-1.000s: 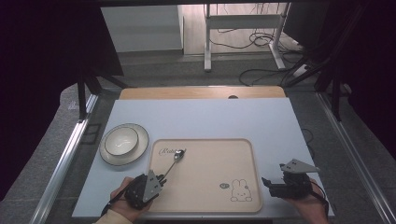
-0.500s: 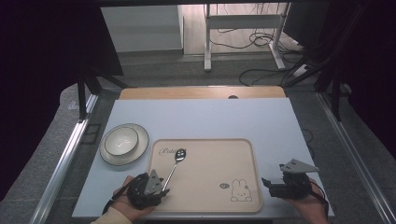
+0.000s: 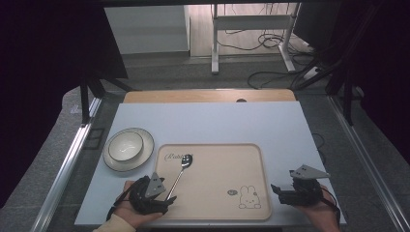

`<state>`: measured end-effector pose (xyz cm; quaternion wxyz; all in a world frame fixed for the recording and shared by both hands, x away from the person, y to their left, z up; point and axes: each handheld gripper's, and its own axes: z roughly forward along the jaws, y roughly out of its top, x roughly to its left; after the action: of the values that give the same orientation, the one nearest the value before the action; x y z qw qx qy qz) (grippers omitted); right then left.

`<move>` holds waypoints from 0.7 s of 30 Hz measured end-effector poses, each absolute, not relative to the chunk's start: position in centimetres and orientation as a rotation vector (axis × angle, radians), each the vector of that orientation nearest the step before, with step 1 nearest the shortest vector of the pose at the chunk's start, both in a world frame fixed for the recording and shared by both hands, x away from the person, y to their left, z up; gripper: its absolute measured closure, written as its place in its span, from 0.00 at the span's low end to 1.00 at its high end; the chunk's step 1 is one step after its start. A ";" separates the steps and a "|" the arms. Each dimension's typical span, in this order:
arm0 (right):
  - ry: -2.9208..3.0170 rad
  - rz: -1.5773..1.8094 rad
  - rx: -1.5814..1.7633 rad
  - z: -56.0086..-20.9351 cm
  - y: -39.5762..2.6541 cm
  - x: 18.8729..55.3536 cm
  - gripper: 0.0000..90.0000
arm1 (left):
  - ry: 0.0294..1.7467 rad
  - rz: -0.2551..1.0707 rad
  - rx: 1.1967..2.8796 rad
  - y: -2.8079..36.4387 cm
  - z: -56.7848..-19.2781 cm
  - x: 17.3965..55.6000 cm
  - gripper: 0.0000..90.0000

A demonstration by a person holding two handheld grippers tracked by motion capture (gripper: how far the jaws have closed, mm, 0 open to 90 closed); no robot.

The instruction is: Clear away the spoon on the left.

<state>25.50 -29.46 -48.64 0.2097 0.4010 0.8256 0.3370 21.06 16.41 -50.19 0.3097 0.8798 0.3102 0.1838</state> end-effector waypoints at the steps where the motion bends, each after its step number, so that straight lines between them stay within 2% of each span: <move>1: 2.295 0.938 1.114 -48.6 -29.5 25.5 0.17 | 0.825 0.492 2.313 16.5 -50.1 21.0 0.32; 21: 2.284 0.942 1.117 -48.5 -29.8 25.2 0.17 | 0.911 0.641 2.170 18.6 -48.9 21.1 0.32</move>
<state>25.24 -29.84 -48.54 0.2135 0.4023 0.8230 0.3394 21.13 18.61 -48.88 0.3441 0.8353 0.3508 0.2466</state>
